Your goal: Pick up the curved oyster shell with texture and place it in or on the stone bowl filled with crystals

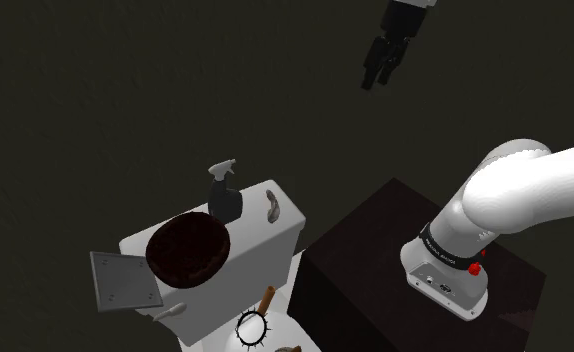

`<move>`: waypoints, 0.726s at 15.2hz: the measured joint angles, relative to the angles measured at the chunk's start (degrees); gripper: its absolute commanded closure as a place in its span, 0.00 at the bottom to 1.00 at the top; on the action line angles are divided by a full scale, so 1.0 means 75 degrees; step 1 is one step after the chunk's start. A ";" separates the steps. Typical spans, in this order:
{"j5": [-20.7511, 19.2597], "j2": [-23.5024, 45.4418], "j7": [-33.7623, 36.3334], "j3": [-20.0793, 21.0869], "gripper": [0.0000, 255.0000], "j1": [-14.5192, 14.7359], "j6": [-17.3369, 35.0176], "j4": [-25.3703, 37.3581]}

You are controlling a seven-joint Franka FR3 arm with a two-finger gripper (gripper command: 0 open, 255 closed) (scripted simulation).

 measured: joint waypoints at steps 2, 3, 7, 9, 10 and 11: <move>0.0026 0.0035 0.0046 0.0052 0.00 0.0016 0.0140 -0.0094; 0.0042 0.0033 0.0086 0.0104 0.00 0.0024 0.0338 -0.0274; 0.0248 0.0341 0.0469 0.0531 0.00 0.0169 0.1411 -0.0909; 0.0319 0.0566 0.0599 0.0701 0.00 0.0220 0.2055 -0.1275; 0.0373 0.0728 0.0697 0.0816 0.00 0.0264 0.2390 -0.1411; 0.0422 0.0852 0.0798 0.0927 0.00 0.0306 0.2693 -0.1552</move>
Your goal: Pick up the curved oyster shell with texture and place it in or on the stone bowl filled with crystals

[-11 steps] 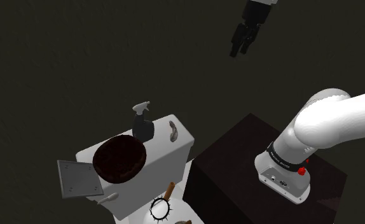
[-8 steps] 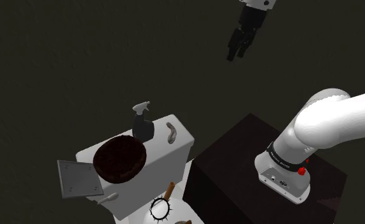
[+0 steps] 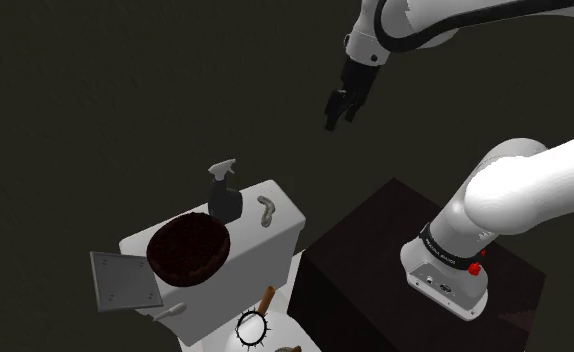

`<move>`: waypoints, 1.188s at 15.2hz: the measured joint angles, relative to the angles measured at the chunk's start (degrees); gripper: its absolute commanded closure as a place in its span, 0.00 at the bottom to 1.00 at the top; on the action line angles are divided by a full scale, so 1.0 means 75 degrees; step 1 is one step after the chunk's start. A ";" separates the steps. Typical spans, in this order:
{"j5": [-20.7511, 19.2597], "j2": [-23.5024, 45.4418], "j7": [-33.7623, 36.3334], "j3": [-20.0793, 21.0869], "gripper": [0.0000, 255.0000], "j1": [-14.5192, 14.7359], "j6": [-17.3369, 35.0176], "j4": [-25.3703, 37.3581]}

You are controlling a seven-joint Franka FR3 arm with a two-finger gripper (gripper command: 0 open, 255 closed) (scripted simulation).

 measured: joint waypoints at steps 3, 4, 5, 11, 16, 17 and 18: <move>0.0099 0.0564 0.0242 0.0282 0.00 0.0084 0.0929 -0.0275; 0.0137 0.0819 0.0359 0.0403 0.00 0.0123 0.1248 -0.0302; 0.0148 0.1015 0.0437 0.0486 0.00 0.0137 0.1521 -0.0348; 0.0067 0.2806 0.1139 0.1120 0.00 0.0183 0.3528 -0.0395; -0.0715 0.4570 0.2122 0.1547 0.00 0.0017 0.5086 -0.0098; -0.0973 0.4829 0.2446 0.1614 0.00 0.0035 0.5313 -0.0058; -0.1297 0.5157 0.2788 0.1626 0.00 0.0044 0.5544 0.0045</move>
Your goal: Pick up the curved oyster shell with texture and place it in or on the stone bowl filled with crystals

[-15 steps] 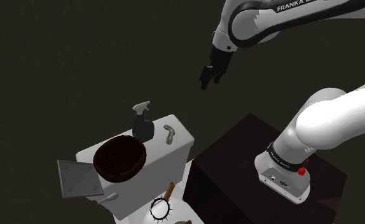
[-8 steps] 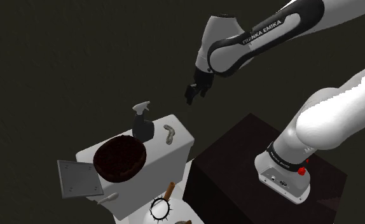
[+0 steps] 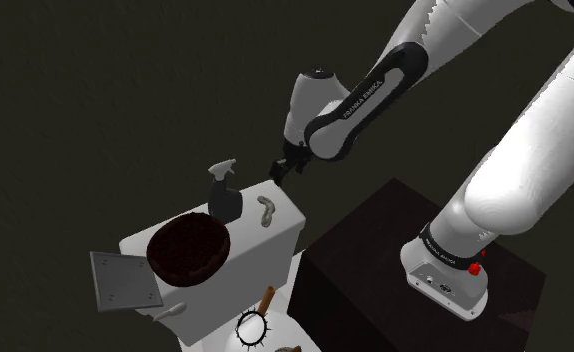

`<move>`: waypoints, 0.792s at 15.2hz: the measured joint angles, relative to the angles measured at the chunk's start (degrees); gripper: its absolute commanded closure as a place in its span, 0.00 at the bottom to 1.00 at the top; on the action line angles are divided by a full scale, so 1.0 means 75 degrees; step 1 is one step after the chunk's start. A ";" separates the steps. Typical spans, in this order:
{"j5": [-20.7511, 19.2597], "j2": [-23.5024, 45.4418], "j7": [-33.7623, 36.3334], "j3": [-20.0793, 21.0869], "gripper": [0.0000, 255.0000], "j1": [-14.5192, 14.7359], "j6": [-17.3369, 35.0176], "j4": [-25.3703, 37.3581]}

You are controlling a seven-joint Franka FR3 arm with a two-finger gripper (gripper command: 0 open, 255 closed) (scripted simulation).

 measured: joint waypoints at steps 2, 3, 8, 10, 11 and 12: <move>-0.0820 0.0754 0.0783 -0.0138 0.00 0.0130 0.0460 0.0281; -0.1215 0.1083 0.1197 -0.0265 0.00 0.0281 0.0612 0.0453; -0.2349 0.2334 0.2295 -0.1024 0.00 0.0971 0.1230 0.1092; -0.2485 0.2589 0.2428 -0.1176 0.00 0.1112 0.1364 0.1220; -0.2548 0.2714 0.2485 -0.1254 0.00 0.1177 0.1447 0.1266; -0.2594 0.2831 0.2519 -0.1315 0.00 0.1221 0.1512 0.1319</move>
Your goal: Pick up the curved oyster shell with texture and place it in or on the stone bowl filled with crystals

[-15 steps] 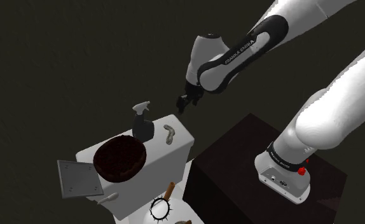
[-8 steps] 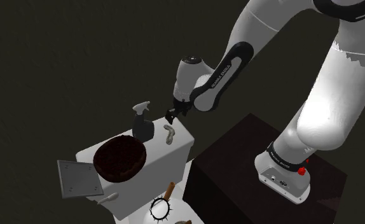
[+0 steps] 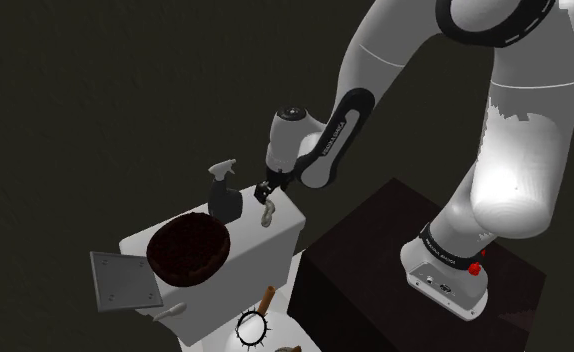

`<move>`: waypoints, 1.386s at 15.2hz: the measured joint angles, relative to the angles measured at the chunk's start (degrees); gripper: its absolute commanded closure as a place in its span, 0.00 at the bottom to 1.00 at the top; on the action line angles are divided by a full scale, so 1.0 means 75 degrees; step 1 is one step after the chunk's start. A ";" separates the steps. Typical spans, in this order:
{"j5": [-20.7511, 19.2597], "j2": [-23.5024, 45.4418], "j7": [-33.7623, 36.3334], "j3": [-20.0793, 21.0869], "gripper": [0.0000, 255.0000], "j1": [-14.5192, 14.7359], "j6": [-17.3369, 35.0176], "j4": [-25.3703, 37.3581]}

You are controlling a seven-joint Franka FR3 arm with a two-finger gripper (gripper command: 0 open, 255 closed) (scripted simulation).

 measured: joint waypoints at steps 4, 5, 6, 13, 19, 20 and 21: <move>-0.0129 0.0320 0.0113 -0.0194 0.00 0.0155 0.0214 0.0119; -0.0133 0.0331 0.0117 -0.0200 0.00 0.0161 0.0220 0.0125; -0.0135 0.0336 0.0119 -0.0203 0.00 0.0164 0.0223 0.0127; -0.0145 0.0334 0.0123 -0.0171 1.00 0.0201 0.0384 0.0200; -0.0155 0.0227 0.0133 -0.0201 1.00 0.0196 0.0449 0.0083; -0.0118 0.0197 0.0108 -0.0146 1.00 0.0159 0.0318 0.0112; -0.0076 0.0129 0.0052 -0.0071 1.00 0.0090 0.0202 0.0111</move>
